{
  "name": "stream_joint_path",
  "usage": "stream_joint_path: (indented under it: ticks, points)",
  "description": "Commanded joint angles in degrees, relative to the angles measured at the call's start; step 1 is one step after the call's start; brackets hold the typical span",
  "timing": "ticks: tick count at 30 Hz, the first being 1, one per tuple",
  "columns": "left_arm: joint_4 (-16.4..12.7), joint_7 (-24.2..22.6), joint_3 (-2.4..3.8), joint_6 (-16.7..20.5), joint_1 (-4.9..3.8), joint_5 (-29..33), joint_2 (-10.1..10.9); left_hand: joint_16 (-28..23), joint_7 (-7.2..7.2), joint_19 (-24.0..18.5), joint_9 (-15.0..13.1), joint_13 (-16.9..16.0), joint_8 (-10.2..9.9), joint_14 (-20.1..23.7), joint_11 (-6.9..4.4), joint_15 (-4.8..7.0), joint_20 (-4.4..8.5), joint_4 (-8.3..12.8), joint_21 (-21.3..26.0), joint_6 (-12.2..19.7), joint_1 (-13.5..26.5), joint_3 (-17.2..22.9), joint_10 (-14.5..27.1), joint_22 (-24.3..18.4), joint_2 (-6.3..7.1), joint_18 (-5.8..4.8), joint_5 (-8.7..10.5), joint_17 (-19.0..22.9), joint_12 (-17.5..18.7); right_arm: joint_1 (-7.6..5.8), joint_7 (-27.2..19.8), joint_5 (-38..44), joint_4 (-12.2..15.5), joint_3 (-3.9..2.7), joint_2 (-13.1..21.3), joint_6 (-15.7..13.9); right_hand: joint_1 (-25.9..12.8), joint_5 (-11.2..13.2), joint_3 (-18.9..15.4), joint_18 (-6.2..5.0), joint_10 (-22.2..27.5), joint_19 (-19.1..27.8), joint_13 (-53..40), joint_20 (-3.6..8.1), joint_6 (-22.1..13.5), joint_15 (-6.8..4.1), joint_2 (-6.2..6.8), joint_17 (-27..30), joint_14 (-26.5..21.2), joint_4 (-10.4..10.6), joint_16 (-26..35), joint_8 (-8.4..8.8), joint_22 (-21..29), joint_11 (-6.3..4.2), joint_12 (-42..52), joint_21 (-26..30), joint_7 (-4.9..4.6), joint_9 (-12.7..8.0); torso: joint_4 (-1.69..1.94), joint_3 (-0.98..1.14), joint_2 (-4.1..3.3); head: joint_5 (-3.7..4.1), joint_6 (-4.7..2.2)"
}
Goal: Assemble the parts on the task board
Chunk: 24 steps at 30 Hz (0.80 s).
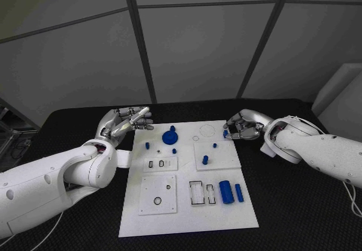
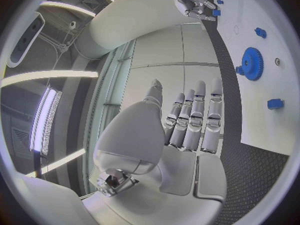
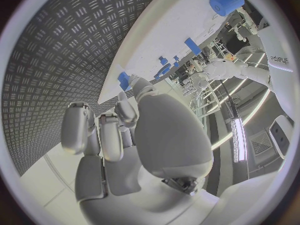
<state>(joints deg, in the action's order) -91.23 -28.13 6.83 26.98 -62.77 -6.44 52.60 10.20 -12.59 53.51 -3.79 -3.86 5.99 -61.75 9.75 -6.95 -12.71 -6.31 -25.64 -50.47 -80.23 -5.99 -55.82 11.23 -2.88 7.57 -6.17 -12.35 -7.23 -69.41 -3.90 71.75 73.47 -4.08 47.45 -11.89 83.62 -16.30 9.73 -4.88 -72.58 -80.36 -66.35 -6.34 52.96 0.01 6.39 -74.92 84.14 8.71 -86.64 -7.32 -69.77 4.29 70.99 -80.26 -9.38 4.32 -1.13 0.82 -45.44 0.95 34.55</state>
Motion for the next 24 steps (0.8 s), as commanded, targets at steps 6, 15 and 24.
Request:
stream_joint_path:
  ticks: [6, 15, 24]
  points:
    - [0.10, -0.83, 0.06, -0.60, -0.08, -0.01, -0.14, -0.31, -0.08, -0.22, 0.01, -0.01, -0.24, 0.27, 0.20, -0.06, -0.02, 0.35, 0.09, -0.23, 0.01, -0.12, -0.11, -0.04, -0.40, 2.70, -0.18, -0.05, 0.20, 0.15, 0.33, 1.67, -0.35, -0.03, -0.36, 1.24, 0.19, -0.24, 0.11, 0.88, -0.57, -0.07, -0.29, 0.54, 1.14, -0.27, -0.31, -8.59, 4.44, -0.49, -0.16, -0.60, -0.11, -0.16, 0.41, -0.33, 0.13, 0.12, -0.01, 0.03, 0.00, -0.01, 0.19]
    - [0.20, -0.81, 0.06, -0.63, -0.08, -0.01, -0.19, -0.31, -0.08, -0.22, 0.01, -0.01, -0.24, 0.27, 0.20, -0.06, -0.02, 0.35, 0.09, -0.23, 0.01, -0.12, -0.11, -0.04, -0.40, 2.70, -0.18, -0.05, 0.20, 0.26, 0.51, 1.81, -0.61, -0.02, -0.62, 1.12, 0.11, -0.24, 0.27, 0.90, -0.81, -0.13, -0.53, 0.59, 1.75, -0.34, -0.56, -8.66, 4.45, -0.53, -0.19, -0.79, -0.23, -0.24, 0.61, -0.39, 0.22, 0.14, -0.01, 0.04, -0.03, -0.01, 0.28]
    - [0.26, -0.76, 0.06, -0.64, -0.07, -0.01, -0.26, -0.31, -0.08, -0.22, 0.01, -0.01, -0.24, 0.27, 0.20, -0.06, -0.02, 0.35, 0.09, -0.23, 0.01, -0.12, -0.11, -0.04, -0.40, 2.70, -0.18, -0.05, 0.20, 0.29, 0.98, 1.94, -0.97, -0.02, -1.03, 0.54, -0.34, -0.26, 0.67, 0.91, -1.26, -0.21, -0.94, 0.80, 3.56, -0.62, -1.28, -8.81, 4.49, -0.46, -0.25, -1.48, -0.36, -0.62, 0.99, -0.46, 0.69, 0.25, -0.01, 0.06, -0.02, 0.04, 0.32]
